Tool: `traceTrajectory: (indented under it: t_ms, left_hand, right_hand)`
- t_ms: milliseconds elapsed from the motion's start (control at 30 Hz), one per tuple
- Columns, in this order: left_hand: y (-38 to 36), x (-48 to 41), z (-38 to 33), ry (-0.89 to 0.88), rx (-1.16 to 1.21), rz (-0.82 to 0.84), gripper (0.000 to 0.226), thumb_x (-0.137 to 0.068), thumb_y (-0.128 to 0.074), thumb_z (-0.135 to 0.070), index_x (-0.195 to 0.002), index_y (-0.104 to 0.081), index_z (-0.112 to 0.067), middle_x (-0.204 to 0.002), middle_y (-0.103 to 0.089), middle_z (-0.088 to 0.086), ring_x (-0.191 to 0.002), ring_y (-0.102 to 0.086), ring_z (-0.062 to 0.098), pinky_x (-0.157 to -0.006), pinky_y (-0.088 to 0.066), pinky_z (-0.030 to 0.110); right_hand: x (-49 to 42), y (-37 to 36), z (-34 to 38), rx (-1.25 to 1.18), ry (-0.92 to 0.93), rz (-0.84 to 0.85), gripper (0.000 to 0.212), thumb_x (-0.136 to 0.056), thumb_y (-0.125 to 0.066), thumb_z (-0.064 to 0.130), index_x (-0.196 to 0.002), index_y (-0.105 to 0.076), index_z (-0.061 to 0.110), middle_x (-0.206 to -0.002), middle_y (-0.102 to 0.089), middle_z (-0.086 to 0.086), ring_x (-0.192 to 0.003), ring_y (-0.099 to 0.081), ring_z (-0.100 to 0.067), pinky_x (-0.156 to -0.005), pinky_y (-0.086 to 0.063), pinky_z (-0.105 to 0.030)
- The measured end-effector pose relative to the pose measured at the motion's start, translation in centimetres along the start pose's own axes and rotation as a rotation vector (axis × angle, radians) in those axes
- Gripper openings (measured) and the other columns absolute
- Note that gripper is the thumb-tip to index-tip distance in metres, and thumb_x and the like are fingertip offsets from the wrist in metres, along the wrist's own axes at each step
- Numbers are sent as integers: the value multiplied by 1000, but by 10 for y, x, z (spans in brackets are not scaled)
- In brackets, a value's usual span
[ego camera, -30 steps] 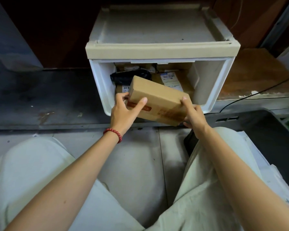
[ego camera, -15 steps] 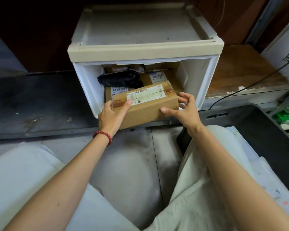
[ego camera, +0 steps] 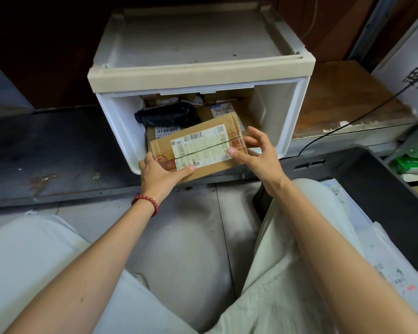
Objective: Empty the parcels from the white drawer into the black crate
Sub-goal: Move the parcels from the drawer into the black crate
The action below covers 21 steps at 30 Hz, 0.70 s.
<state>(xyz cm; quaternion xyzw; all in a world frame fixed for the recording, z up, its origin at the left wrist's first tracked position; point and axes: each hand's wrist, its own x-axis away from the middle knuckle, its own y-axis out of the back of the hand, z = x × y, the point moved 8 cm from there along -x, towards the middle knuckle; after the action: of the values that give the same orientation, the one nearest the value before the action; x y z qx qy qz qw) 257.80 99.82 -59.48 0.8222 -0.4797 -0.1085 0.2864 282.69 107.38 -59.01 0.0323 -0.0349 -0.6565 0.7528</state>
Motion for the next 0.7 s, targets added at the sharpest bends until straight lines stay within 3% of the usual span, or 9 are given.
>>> traceTrajectory:
  t_ms: [133, 300, 433, 500, 600, 700]
  left_hand:
    - [3, 5, -17, -161, -26, -65, 99, -62, -87, -38, -139, -30, -13, -138, -37, 7, -123, -45, 20, -92, -36, 22]
    - [0, 8, -44, -305, -99, -69, 96, -63, -86, -40, -137, -31, -13, -137, -40, 7, -122, -46, 20, -96, -41, 28]
    - [-20, 13, -81, -418, -90, -25, 93, -64, -86, -39, -135, -33, -13, -136, -41, 6, -122, -45, 19, -98, -41, 29]
    - [-36, 16, -102, -442, -71, 32, 90, -66, -84, -39, -136, -33, -15, -137, -41, 6, -123, -45, 19, -95, -38, 26]
    - [-68, 20, -131, -496, -70, 151, 80, -73, -80, -38, -137, -38, -18, -137, -45, 4, -123, -47, 19, -95, -41, 28]
    - [-107, 33, -160, -546, -106, 277, 70, -77, -77, -35, -136, -43, -17, -136, -51, 3, -124, -48, 20, -95, -39, 28]
  right_hand:
    - [-2, 1, -9, 110, -29, -37, 79, -71, -85, 33, -137, -43, 20, -131, -51, -6, -110, -55, -5, -98, -47, -25]
    - [-3, 18, 0, 186, -57, -116, 74, -77, -81, 29, -134, -38, 12, -132, -49, -6, -115, -56, -17, -100, -49, -33]
    - [0, 59, 20, 190, -66, -234, 65, -83, -76, 20, -133, -37, 6, -116, -52, 4, -101, -55, -9, -70, -47, -5]
    - [4, 86, 27, 222, -72, -276, 68, -82, -77, 26, -134, -37, 10, -118, -54, 4, -103, -56, -9, -75, -47, -11]
    - [19, 136, 25, 215, -140, -373, 68, -78, -79, 37, -131, -40, 18, -126, -58, 4, -111, -60, -13, -91, -52, -31]
    - [46, 187, 16, 200, -194, -473, 69, -75, -81, 39, -129, -40, 25, -126, -58, 4, -111, -59, -15, -98, -50, -40]
